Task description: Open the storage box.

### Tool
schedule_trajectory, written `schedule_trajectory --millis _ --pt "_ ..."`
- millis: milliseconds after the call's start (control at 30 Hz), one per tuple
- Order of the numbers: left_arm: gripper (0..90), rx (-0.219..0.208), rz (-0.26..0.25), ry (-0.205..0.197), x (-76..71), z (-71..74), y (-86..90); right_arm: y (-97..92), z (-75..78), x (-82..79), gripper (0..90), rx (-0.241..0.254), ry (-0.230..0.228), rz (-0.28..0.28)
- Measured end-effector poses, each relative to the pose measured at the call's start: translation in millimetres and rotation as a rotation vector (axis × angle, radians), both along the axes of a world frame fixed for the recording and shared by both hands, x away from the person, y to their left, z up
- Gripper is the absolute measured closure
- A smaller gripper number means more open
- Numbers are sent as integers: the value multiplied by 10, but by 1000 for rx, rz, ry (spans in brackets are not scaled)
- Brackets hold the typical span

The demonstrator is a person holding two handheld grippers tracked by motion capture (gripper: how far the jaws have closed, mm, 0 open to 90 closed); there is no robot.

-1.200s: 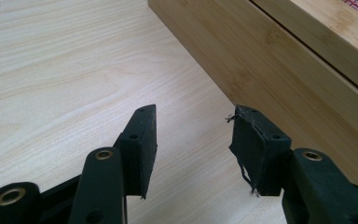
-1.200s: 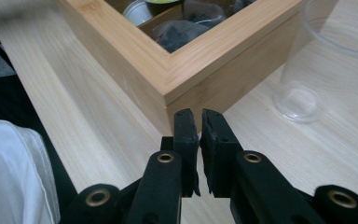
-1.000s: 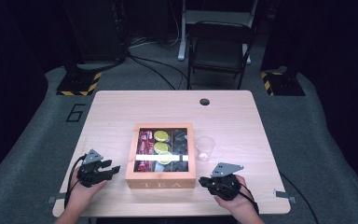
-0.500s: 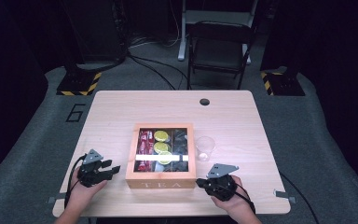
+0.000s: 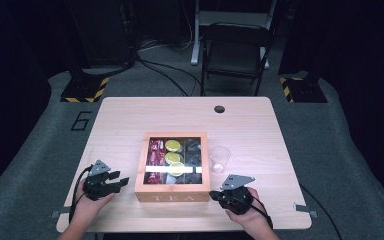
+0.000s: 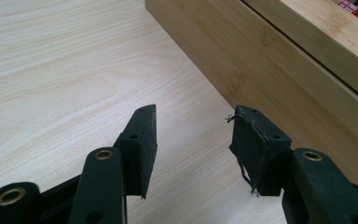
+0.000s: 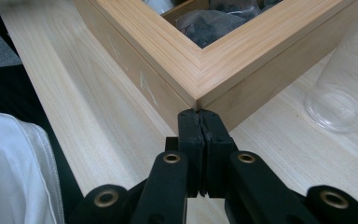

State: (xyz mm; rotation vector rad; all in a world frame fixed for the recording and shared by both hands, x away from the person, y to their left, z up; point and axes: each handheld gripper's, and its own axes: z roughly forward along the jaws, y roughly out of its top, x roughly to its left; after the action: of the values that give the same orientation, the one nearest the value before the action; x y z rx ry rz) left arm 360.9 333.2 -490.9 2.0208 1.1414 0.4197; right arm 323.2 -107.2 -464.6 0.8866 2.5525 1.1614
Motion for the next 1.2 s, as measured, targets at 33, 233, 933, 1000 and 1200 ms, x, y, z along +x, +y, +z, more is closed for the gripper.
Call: schedule_trajectory --millis 33,233,933,1000,1200 --pt "498 -2 0 0 -4 5 -3 0 0 0 883 0 0 0" --pt "498 -2 -10 -24 -40 32 -40 11 39 13 884 5 5 -2" --pt "539 -50 -101 -98 -249 344 -143 48 349 70 881 36 6 -25" --pt "547 -58 -107 -102 -271 367 -153 62 371 83 881 39 12 -28" --pt "549 -48 -126 -116 -312 429 -199 95 410 116 881 47 9 -39"
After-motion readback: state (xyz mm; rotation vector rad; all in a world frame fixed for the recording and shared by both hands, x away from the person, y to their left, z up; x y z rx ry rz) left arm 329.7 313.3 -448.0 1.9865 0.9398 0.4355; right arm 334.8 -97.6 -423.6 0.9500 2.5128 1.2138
